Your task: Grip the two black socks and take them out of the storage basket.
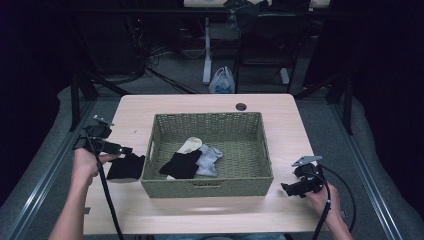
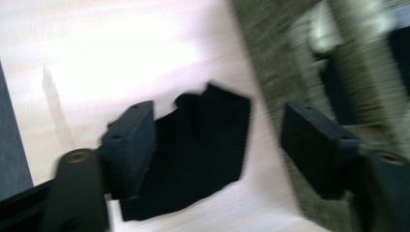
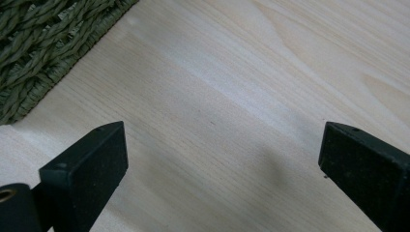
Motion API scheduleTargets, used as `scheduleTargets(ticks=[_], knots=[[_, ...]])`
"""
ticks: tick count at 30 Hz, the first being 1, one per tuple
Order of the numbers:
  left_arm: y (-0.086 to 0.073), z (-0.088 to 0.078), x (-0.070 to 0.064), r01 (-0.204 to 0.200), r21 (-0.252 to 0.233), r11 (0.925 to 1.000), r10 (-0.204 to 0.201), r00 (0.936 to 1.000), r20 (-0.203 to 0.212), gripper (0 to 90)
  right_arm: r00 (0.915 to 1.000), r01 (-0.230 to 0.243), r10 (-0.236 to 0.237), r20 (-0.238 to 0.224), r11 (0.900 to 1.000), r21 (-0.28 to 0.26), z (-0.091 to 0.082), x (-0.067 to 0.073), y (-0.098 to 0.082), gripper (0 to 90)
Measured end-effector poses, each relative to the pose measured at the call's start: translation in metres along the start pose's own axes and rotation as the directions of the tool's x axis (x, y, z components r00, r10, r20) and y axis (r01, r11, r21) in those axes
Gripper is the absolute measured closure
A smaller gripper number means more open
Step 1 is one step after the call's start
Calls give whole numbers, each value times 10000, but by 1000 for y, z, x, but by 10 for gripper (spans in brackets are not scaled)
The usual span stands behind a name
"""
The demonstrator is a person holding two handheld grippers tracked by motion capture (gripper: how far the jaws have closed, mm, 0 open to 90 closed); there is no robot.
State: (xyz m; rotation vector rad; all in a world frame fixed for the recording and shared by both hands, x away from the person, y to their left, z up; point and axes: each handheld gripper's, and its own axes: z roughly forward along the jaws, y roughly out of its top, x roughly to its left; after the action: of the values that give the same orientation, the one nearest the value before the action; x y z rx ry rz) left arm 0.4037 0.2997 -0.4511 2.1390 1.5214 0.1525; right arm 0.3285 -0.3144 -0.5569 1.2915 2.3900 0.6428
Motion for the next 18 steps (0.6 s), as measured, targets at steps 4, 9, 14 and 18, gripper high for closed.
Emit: scheduleTargets(ticks=[4, 9, 14, 18], knots=[[20, -18, -36, -979, -455, 9942, 977, 9952, -66, 164, 10000, 62, -62, 43, 9999, 82, -1, -1, 0, 29], [38, -16, -65, -1752, -429, 9836, 1755, 9845, 49, 152, 10000, 9, -9, 52, 10000, -26, -1, -1, 0, 29], [50, -2, -89, -2335, -262, 9720, 2342, 9718, 275, 147, 10000, 15, -15, 12, 10000, -5, -1, -1, 0, 29], [57, 11, -103, -2617, -81, 9651, 2618, 9639, 492, 145, 10000, 11, -11, 6, 10000, -14, -1, -1, 0, 29]])
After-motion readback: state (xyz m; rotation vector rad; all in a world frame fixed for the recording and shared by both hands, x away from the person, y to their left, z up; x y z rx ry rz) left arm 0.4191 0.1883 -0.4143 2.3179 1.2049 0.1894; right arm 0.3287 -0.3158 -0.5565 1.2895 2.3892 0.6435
